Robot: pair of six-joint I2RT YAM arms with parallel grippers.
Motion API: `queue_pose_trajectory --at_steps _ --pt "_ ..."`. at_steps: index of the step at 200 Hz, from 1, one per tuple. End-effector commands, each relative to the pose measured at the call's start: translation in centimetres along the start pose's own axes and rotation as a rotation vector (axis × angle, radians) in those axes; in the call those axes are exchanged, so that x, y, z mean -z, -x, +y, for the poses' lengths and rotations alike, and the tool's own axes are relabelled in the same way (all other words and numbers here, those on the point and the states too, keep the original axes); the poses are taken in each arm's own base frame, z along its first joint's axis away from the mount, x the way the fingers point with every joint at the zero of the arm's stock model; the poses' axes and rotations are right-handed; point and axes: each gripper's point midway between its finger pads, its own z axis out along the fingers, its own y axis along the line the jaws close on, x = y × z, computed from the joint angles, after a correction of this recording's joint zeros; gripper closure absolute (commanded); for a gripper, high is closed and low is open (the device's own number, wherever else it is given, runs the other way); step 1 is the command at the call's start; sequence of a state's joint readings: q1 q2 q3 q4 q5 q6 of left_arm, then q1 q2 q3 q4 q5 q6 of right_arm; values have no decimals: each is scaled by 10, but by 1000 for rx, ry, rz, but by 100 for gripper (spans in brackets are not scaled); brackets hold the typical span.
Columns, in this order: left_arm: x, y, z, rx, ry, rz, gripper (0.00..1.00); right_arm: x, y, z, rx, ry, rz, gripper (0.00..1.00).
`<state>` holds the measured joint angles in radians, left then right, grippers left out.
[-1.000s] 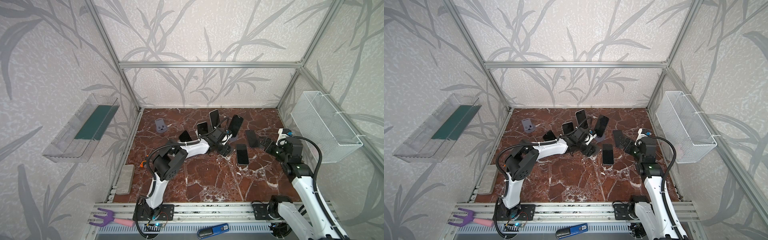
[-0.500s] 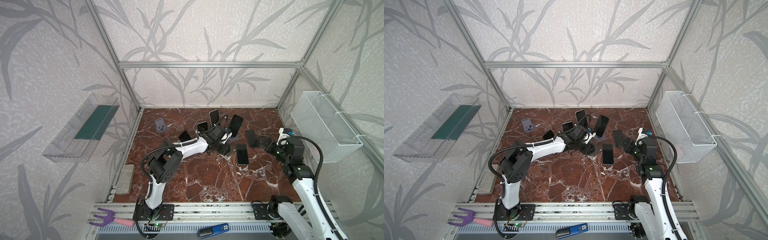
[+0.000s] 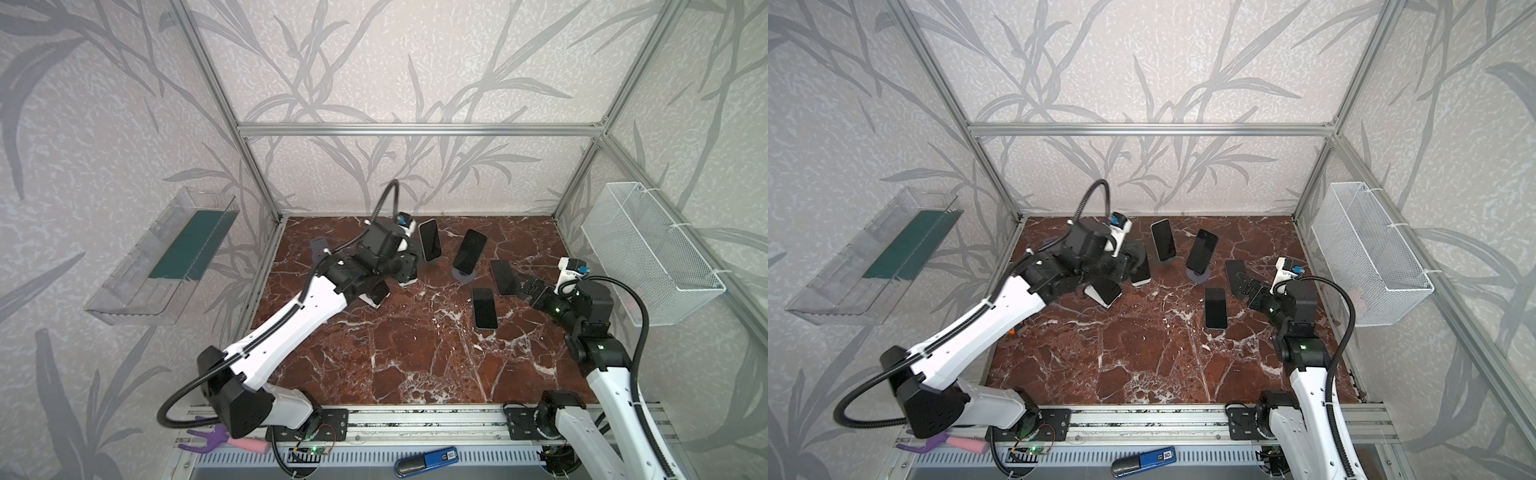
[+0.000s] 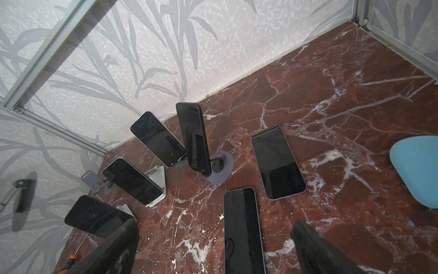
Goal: Remove the phone from the phone stand
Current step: Pick up the phone stand from the center of the table, then place the phone stand at the top-left of the table.
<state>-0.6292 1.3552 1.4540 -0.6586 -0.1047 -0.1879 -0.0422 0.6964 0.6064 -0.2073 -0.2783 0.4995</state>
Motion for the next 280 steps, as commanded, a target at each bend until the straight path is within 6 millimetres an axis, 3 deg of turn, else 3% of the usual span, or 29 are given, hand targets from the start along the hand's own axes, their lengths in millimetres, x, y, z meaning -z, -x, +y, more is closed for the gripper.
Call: queue_pose_trajectory --at_steps 1,29,50,76,116,157,183,222,249,280 --pt "23 -7 76 107 236 12 57 3 2 5 21 13 -4 0" --pt "35 2 144 252 358 -13 59 3 0 7 25 20 -4 0" --pt "24 5 182 318 423 -19 59 4 0 8 27 23 -7 0" --pt "-4 28 197 305 446 -47 59 4 0 8 28 25 -8 0" --pt "-67 63 209 281 391 -96 59 1 -2 8 28 24 -1 0" --pt "-148 43 211 275 313 -62 59 -7 -6 5 27 15 28 0" --pt "-184 31 222 295 316 -22 59 -11 -7 1 25 3 38 0" --pt "-226 1 254 368 391 22 59 -14 -9 -2 29 -10 49 0" --pt "-251 -23 260 389 380 86 59 -16 -11 -4 28 -17 53 0" --pt "-265 -44 264 411 355 149 57 -19 -12 -5 26 -18 63 0"
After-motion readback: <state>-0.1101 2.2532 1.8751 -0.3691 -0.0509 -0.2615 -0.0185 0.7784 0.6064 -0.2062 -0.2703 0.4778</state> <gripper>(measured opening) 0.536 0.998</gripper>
